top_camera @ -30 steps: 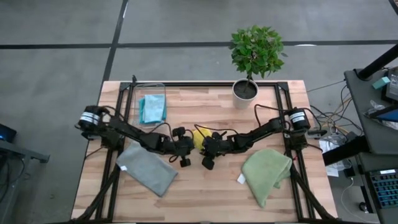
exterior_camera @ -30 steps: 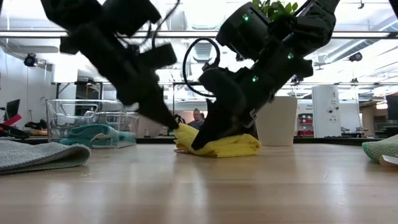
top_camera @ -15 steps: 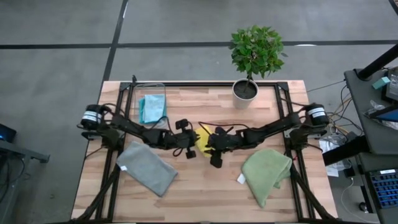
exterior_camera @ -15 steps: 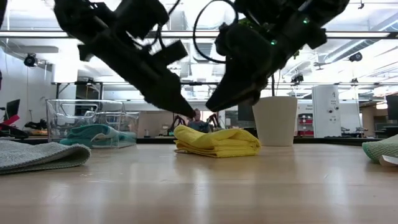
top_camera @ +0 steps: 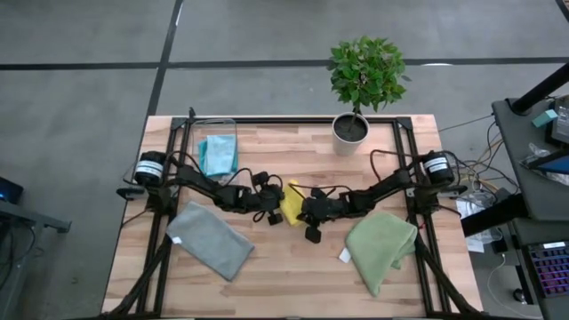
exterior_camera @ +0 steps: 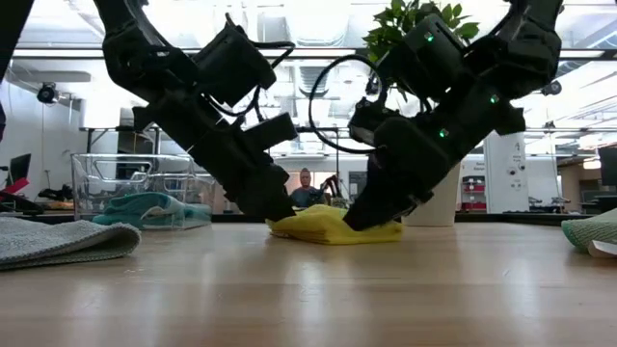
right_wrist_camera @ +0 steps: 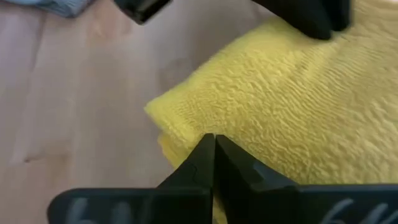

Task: Fold microfiber towels
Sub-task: Stack the folded yellow microfiber towel on top of the light blue microfiber towel on the bin

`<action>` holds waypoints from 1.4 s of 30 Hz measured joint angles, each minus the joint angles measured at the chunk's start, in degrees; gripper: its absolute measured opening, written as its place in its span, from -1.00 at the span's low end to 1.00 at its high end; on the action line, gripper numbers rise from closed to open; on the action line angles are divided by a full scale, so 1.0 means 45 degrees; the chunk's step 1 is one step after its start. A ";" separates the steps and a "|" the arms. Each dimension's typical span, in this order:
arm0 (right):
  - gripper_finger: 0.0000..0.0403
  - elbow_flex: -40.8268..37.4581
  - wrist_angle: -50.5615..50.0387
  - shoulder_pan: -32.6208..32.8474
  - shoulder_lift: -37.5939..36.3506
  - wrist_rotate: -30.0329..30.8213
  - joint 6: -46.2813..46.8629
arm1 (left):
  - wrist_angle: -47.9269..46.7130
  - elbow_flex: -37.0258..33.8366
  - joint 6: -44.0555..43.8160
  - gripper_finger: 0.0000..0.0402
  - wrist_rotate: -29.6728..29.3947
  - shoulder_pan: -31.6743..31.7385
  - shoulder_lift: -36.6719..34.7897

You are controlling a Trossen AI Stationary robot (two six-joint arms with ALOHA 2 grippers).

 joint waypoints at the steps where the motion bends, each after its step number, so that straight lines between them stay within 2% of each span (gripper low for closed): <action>1: -0.96 0.0010 0.0150 0.0033 0.0201 0.0028 -0.0005 | 0.0000 0.0000 -0.0002 -0.84 0.0005 0.0000 0.0000; 6: -0.96 0.0055 0.0125 0.0058 0.0368 0.0018 0.0015 | -0.0128 0.0048 0.0015 -0.84 0.0014 0.0004 -0.0221; 12: -0.96 -0.0032 -0.0514 0.0096 -0.0650 -0.0210 -0.0096 | -0.0614 0.0068 0.0108 -0.84 0.0017 -0.0152 -0.1121; 17: -0.96 -0.0028 -0.0308 0.0102 -0.1566 -0.0159 -0.0535 | -0.0939 0.0068 0.0100 -0.84 0.0719 -0.0503 -0.1677; 20: -0.96 -0.0023 -0.0323 0.0102 -0.1817 0.0774 -0.0907 | -0.0636 0.0058 0.0024 -0.84 0.1143 -0.0856 -0.1710; 24: -0.96 -0.0023 -0.0198 0.0030 -0.1826 0.3060 -0.1370 | -0.0303 0.0029 0.0003 -0.84 0.1443 -0.1451 -0.1710; 26: -0.96 -0.0023 0.0192 -0.0120 -0.1596 0.3880 -0.1442 | -0.0121 0.0029 0.0003 -0.84 0.1447 -0.1697 -0.1714; 28: -0.96 -0.0023 0.0625 -0.0357 -0.1306 0.4111 -0.1452 | 0.0140 0.0029 -0.0007 -0.84 0.1496 -0.1857 -0.1715; 35: -0.96 -0.0007 0.3493 -0.1105 0.0178 0.4132 -0.1442 | 0.1878 0.0055 -0.0022 -0.84 0.1617 -0.2021 -0.0802; 42: -0.96 0.0074 0.4199 -0.1440 0.1311 0.4137 -0.1231 | 0.2425 0.0410 -0.0310 -0.84 0.1930 -0.2011 0.0899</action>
